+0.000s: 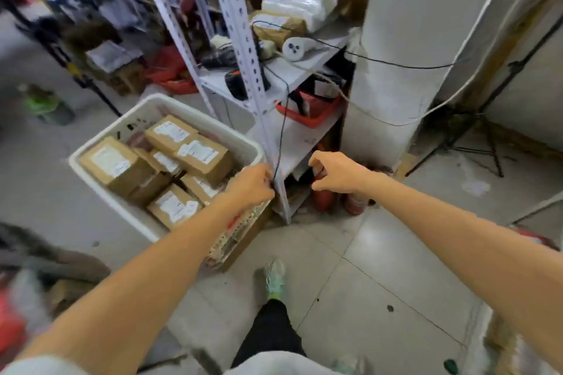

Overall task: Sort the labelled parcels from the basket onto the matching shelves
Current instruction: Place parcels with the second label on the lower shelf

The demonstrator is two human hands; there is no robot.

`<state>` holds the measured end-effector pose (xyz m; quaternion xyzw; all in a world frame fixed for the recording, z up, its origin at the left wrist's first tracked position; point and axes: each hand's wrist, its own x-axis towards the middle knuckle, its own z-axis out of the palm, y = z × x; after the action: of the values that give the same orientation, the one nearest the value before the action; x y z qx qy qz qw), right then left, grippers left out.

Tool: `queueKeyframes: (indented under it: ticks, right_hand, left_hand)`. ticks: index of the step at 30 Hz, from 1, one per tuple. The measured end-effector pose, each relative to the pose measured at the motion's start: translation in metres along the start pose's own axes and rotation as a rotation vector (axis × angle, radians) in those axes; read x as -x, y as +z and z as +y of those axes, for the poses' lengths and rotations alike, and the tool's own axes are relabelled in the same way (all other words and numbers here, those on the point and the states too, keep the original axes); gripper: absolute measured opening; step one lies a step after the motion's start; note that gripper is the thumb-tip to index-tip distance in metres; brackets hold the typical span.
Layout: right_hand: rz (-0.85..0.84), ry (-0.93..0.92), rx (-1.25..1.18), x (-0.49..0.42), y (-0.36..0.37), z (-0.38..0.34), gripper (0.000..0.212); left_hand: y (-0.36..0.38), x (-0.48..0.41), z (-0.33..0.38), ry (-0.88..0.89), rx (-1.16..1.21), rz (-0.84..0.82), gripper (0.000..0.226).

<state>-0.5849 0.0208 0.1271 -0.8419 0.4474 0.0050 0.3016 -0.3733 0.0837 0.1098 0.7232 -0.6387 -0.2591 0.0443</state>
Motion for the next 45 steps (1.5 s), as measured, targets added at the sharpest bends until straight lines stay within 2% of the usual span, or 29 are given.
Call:
queueKeyframes:
  ticks: [7, 13, 19, 25, 33, 45]
  right_hand:
    - [-0.205, -0.294, 0.144, -0.08, 0.059, -0.119, 0.044]
    - [-0.274, -0.403, 0.176, -0.151, 0.093, -0.184, 0.042]
    - [-0.327, -0.376, 0.205, -0.244, 0.1, -0.232, 0.044]
    - [-0.297, -0.315, 0.135, -0.329, 0.107, -0.272, 0.045]
    - [-0.417, -0.257, 0.185, -0.383, 0.128, -0.301, 0.038]
    - [-0.542, -0.307, 0.083, -0.481, 0.155, -0.354, 0.049]
  left_hand:
    - [-0.021, 0.079, -0.143, -0.369, 0.119, 0.1, 0.047]
    - [-0.028, 0.077, -0.219, -0.49, 0.23, 0.156, 0.046]
    - [-0.061, 0.032, -0.292, -0.528, 0.312, 0.169, 0.049]
    - [-0.107, -0.007, -0.36, -0.592, 0.303, 0.22, 0.032]
    - [-0.128, -0.024, -0.415, -0.681, 0.334, 0.206, 0.036]
    - [-0.144, -0.054, -0.462, -0.865, 0.421, 0.246, 0.044]
